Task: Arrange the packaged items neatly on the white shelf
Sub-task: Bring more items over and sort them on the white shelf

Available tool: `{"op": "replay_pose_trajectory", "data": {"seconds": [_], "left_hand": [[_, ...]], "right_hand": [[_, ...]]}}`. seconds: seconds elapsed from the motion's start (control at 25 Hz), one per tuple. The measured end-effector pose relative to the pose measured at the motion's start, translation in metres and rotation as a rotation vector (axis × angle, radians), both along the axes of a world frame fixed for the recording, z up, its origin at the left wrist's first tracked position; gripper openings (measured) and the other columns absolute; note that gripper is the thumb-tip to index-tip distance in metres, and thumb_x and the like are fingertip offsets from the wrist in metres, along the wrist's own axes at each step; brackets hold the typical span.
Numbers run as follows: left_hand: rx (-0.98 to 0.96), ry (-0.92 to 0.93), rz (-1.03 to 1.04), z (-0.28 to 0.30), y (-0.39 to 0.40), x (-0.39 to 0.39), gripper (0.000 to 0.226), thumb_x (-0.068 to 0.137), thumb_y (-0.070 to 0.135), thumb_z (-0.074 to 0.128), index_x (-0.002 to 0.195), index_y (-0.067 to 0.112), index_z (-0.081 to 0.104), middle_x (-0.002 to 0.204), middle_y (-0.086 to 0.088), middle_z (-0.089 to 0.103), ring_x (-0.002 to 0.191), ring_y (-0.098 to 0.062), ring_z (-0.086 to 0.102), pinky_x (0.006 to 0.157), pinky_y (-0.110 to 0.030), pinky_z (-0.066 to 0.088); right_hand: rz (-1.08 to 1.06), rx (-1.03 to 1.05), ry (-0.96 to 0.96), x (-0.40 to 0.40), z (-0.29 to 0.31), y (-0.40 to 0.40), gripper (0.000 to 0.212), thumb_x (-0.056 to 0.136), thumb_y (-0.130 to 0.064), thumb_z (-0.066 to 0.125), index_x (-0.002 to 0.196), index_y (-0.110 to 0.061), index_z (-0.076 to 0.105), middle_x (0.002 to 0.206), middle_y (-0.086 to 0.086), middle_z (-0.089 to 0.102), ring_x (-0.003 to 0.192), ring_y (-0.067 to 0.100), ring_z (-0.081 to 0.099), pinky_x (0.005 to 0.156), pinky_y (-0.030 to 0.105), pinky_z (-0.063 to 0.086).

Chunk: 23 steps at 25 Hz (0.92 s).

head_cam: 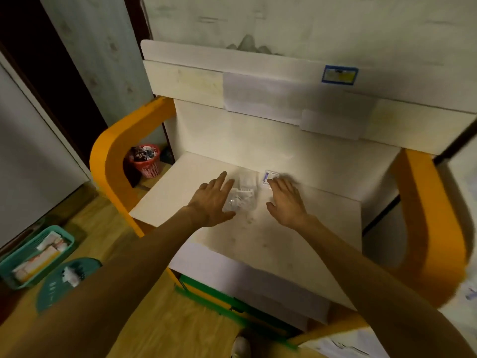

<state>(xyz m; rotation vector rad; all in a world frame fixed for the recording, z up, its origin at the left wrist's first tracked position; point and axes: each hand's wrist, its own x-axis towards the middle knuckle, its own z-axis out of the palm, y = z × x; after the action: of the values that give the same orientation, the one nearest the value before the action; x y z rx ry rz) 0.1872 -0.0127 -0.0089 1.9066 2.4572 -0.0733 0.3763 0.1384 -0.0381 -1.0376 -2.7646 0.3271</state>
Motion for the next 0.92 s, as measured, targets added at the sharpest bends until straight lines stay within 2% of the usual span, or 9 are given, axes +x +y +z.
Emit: {"op": "replay_pose_trajectory", "data": {"seconds": [0.08, 0.16, 0.28, 0.4, 0.6, 0.8, 0.92], "left_hand": [[0.019, -0.075, -0.032, -0.008, 0.019, -0.005, 0.101, 0.085, 0.071, 0.055, 0.158, 0.018, 0.01, 0.166, -0.01, 0.005, 0.147, -0.03, 0.025, 0.115, -0.044, 0.028], [-0.034, -0.147, -0.08, -0.023, 0.04, -0.018, 0.103, 0.082, 0.074, 0.056, 0.158, 0.019, 0.012, 0.166, -0.009, 0.011, 0.145, -0.03, 0.031, 0.112, -0.045, 0.033], [-0.078, -0.203, -0.134, -0.032, 0.043, -0.033, 0.094, 0.084, 0.07, 0.058, 0.155, 0.02, 0.022, 0.16, -0.004, 0.028, 0.136, -0.027, 0.043, 0.105, -0.042, 0.043], [-0.045, -0.283, -0.133, -0.031, 0.05, -0.057, 0.084, 0.085, 0.062, 0.064, 0.151, 0.021, 0.032, 0.149, -0.001, 0.046, 0.126, -0.023, 0.052, 0.097, -0.037, 0.048], [-0.109, -0.203, -0.144, -0.03, 0.064, -0.082, 0.083, 0.082, 0.061, 0.066, 0.147, 0.021, 0.034, 0.142, -0.003, 0.052, 0.12, -0.024, 0.053, 0.094, -0.04, 0.05], [-0.102, -0.256, -0.194, -0.037, 0.063, -0.093, 0.083, 0.079, 0.062, 0.068, 0.145, 0.024, 0.034, 0.137, -0.001, 0.054, 0.113, -0.021, 0.056, 0.088, -0.037, 0.052], [-0.082, -0.286, -0.226, -0.035, 0.055, -0.109, 0.082, 0.079, 0.062, 0.068, 0.144, 0.025, 0.034, 0.132, 0.0, 0.055, 0.108, -0.019, 0.057, 0.083, -0.034, 0.052]], "right_hand": [[0.046, 0.021, -0.002, -0.016, -0.002, 0.024, 0.068, 0.088, -0.026, 0.066, 0.149, -0.015, 0.037, 0.156, 0.006, 0.035, 0.146, 0.026, 0.025, 0.12, 0.042, 0.025], [0.107, -0.02, -0.048, -0.038, -0.009, 0.05, 0.074, 0.087, -0.036, 0.068, 0.15, -0.016, 0.036, 0.157, 0.007, 0.034, 0.147, 0.027, 0.022, 0.121, 0.044, 0.022], [0.165, -0.01, -0.16, -0.056, -0.017, 0.057, 0.085, 0.085, -0.055, 0.066, 0.154, -0.019, 0.03, 0.161, 0.005, 0.027, 0.15, 0.026, 0.016, 0.123, 0.045, 0.017], [0.166, -0.041, -0.189, -0.078, -0.024, 0.066, 0.093, 0.082, -0.062, 0.067, 0.155, -0.022, 0.026, 0.162, 0.004, 0.023, 0.151, 0.026, 0.014, 0.122, 0.045, 0.015], [0.155, -0.069, -0.187, -0.11, -0.017, 0.071, 0.089, 0.08, -0.055, 0.072, 0.152, -0.019, 0.034, 0.156, 0.006, 0.031, 0.145, 0.027, 0.025, 0.118, 0.041, 0.022], [0.073, -0.039, -0.245, -0.13, -0.011, 0.071, 0.091, 0.076, -0.061, 0.071, 0.147, -0.015, 0.038, 0.146, 0.012, 0.039, 0.134, 0.032, 0.036, 0.112, 0.043, 0.031], [-0.044, -0.064, -0.298, -0.138, -0.004, 0.059, 0.094, 0.069, -0.063, 0.076, 0.14, -0.011, 0.043, 0.142, 0.015, 0.039, 0.131, 0.034, 0.036, 0.11, 0.042, 0.034]]}}
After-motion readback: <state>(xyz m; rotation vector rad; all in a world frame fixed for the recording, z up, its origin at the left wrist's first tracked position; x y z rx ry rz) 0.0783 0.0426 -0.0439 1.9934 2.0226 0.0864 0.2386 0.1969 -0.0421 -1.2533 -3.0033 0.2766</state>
